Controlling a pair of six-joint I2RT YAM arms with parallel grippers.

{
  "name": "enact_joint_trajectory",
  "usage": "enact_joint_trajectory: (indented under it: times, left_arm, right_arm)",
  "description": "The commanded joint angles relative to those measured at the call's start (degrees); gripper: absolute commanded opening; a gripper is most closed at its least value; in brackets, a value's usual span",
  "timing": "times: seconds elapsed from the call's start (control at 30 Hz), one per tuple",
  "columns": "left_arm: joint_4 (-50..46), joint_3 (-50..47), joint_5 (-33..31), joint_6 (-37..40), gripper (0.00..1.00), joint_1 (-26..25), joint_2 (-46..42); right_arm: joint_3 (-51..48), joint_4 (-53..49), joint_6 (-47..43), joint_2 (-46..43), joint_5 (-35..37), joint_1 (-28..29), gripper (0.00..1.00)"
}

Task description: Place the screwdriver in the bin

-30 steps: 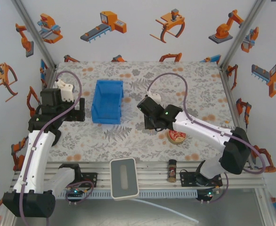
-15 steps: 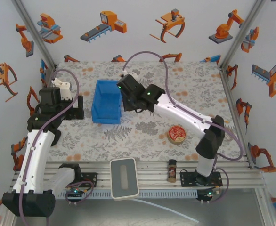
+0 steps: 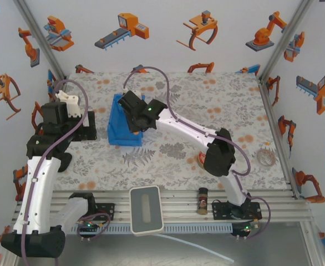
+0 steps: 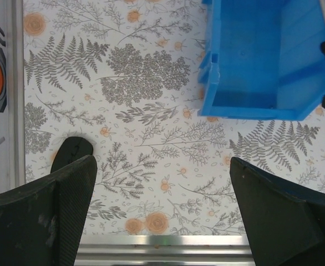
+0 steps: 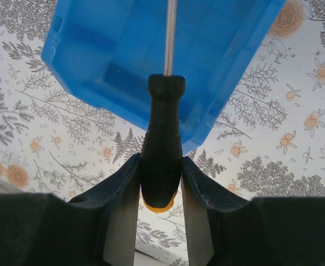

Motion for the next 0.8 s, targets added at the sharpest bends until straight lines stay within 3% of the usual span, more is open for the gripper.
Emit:
enact_joint_trajectory:
  times: [0.0,0.37,0.77]
  left_arm:
    - [-2.3,1.7,3.4,0.2,0.97,0.0,-1.1]
    - [-3.3,1.6,10.7,-0.6,0.97,0.5,-3.1]
    - [-2.9,0.3,11.0,-0.4,0.97,0.9,-3.5]
  right_arm:
    - [3.6,2.3,-0.4,1.5,-1.0,0.4,0.23]
    - [10.3,4.8,0.5,9.7,-1.3,0.4,0.23]
    - [9.3,7.6,2.1,13.4,-0.6,0.1,0.23]
